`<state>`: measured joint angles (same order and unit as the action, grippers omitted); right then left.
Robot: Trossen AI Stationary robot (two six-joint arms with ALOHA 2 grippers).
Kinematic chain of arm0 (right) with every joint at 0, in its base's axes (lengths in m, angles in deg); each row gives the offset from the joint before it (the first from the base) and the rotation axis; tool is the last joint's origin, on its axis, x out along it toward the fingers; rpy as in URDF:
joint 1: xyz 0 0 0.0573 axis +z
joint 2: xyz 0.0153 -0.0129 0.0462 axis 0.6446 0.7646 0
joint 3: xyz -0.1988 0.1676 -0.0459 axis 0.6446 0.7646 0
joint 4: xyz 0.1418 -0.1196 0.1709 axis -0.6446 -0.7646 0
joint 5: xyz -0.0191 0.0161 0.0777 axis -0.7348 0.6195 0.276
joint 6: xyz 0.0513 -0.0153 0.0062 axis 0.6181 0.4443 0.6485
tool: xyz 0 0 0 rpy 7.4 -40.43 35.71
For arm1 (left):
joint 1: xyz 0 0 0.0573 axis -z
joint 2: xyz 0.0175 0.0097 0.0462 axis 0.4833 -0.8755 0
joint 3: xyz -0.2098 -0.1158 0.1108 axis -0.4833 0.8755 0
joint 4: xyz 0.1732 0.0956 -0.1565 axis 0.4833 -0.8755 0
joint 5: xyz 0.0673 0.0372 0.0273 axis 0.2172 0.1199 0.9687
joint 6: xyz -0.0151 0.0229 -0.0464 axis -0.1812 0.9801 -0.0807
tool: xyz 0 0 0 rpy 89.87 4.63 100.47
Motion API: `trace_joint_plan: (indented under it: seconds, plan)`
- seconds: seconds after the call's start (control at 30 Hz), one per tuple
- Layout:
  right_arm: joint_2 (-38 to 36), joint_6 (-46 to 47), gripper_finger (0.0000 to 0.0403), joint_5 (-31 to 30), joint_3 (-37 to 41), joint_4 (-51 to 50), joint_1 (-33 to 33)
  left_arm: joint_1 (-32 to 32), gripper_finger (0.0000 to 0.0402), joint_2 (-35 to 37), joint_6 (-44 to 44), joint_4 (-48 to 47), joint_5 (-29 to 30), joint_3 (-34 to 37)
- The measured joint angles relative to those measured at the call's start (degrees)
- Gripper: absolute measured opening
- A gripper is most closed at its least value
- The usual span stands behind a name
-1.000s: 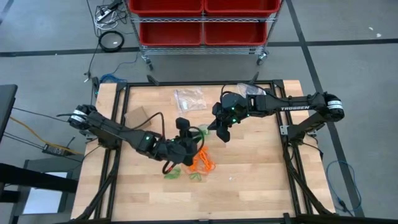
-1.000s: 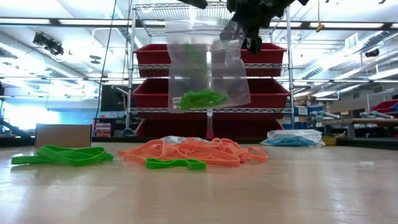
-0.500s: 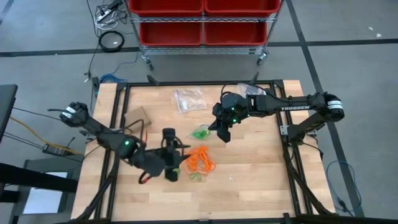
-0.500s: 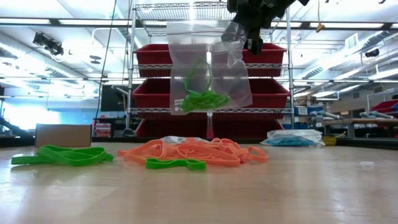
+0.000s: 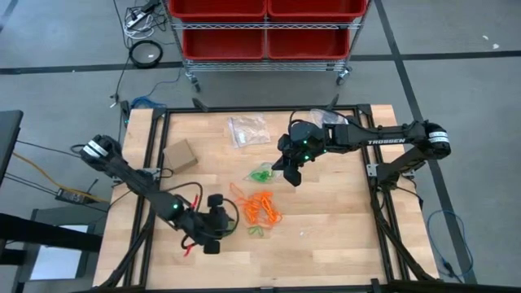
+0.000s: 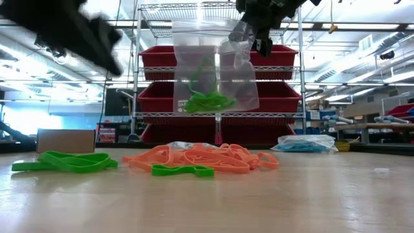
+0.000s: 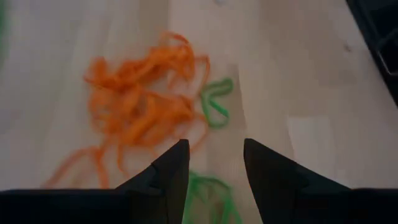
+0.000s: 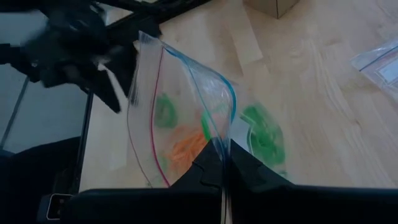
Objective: Sort rubber bands
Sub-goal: Put the green rubber band into the transparent zip bag
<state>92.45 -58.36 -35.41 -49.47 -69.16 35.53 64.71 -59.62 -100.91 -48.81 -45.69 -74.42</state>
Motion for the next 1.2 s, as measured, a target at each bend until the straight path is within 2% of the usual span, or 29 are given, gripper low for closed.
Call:
trace_joint_plan:
  seconds: [0.17, 0.37, 0.6, 0.73, 1.0, 1.2]
  plan:
    - [0.0, 0.0, 0.0000, 0.0, 0.0, 0.0, 0.0, -0.2, 0.0161, 0.0, -5.7, 6.9, 3.2, 9.3]
    - [0.0, -0.6, 0.0000, 0.0, 0.0, 0.0, 0.0, -1.1, 0.0161, 0.0, -7.1, 9.8, 3.4, 14.1]
    - [0.0, -0.9, 0.0000, 0.0, 0.0, 0.0, 0.0, -2.4, 0.0152, -0.2, -5.8, 13.0, 1.7, 15.5]
    - [0.0, -0.9, 0.0000, 0.0, 0.0, 0.0, 0.0, -3.2, 0.0125, -2.8, -4.7, 15.0, -1.3, 15.6]
    - [0.0, -0.9, 0.0000, 0.0, 0.0, -0.1, 0.0, -4.8, 0.0081, -9.7, -7.3, 18.2, 0.0, 15.2]
    - [0.0, -0.9, 0.0000, 0.0, 0.0, -0.1, 0.0, -5.0, 0.0044, -10.9, -4.3, 19.3, -0.8, 14.1]
